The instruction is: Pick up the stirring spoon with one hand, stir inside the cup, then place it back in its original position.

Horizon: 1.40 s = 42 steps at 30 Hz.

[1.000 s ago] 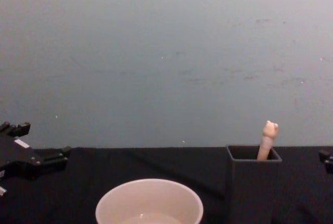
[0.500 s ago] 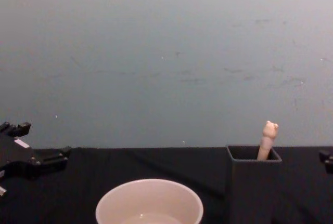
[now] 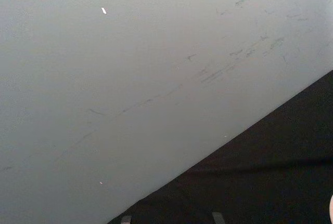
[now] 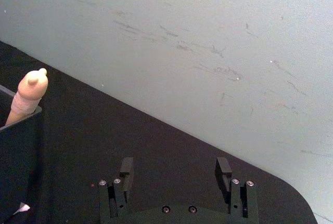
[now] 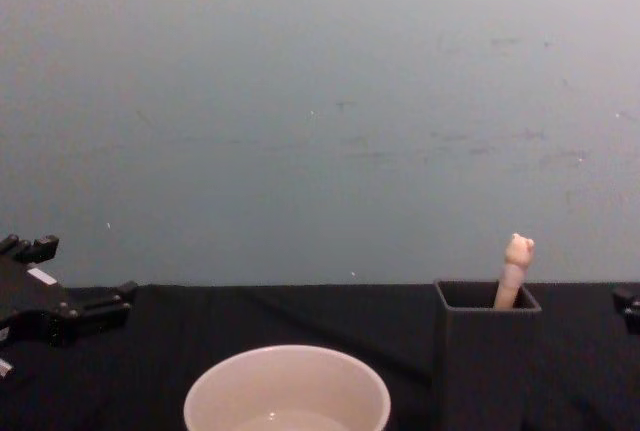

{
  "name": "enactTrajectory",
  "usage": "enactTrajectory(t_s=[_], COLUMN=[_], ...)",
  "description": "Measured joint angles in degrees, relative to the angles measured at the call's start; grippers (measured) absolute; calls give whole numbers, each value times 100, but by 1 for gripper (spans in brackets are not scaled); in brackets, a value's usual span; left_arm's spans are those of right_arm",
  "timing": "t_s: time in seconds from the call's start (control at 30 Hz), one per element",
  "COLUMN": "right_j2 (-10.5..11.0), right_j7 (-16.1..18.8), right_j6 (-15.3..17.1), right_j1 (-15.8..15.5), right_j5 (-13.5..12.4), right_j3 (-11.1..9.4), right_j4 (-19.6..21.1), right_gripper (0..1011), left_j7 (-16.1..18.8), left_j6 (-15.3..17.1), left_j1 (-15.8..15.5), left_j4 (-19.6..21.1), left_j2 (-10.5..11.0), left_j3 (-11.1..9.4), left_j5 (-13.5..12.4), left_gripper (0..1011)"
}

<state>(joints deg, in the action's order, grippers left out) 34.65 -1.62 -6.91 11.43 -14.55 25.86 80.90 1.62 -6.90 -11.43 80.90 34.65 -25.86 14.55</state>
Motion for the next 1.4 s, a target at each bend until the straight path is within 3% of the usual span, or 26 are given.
enactTrajectory(t_s=[0.27, 0.6, 0.8, 1.07, 1.4], right_j2=[-22, -22, -152, -445, -834], right_j7=[246, 1058, 1461, 1707, 1853], right_j6=[-28, 281, 568, 883, 957], right_j1=[-178, -583, -608, -397, -24], right_j5=[-203, -1180, -1516, -1622, -1542], right_j3=[-213, -569, -574, -475, -438], right_j4=[221, 942, 1072, 879, 470], right_gripper=[1002, 1003, 1003, 1003, 1002], left_j7=[0, 0, 0, 0, 0], left_j6=[0, 0, 0, 0, 0], left_j1=[0, 0, 0, 0, 0], left_j4=[0, 0, 0, 0, 0], left_j2=[0, 0, 0, 0, 0], left_j3=[0, 0, 0, 0, 0], left_j5=[0, 0, 0, 0, 0], left_gripper=[1001, 1001, 1001, 1001, 1001])
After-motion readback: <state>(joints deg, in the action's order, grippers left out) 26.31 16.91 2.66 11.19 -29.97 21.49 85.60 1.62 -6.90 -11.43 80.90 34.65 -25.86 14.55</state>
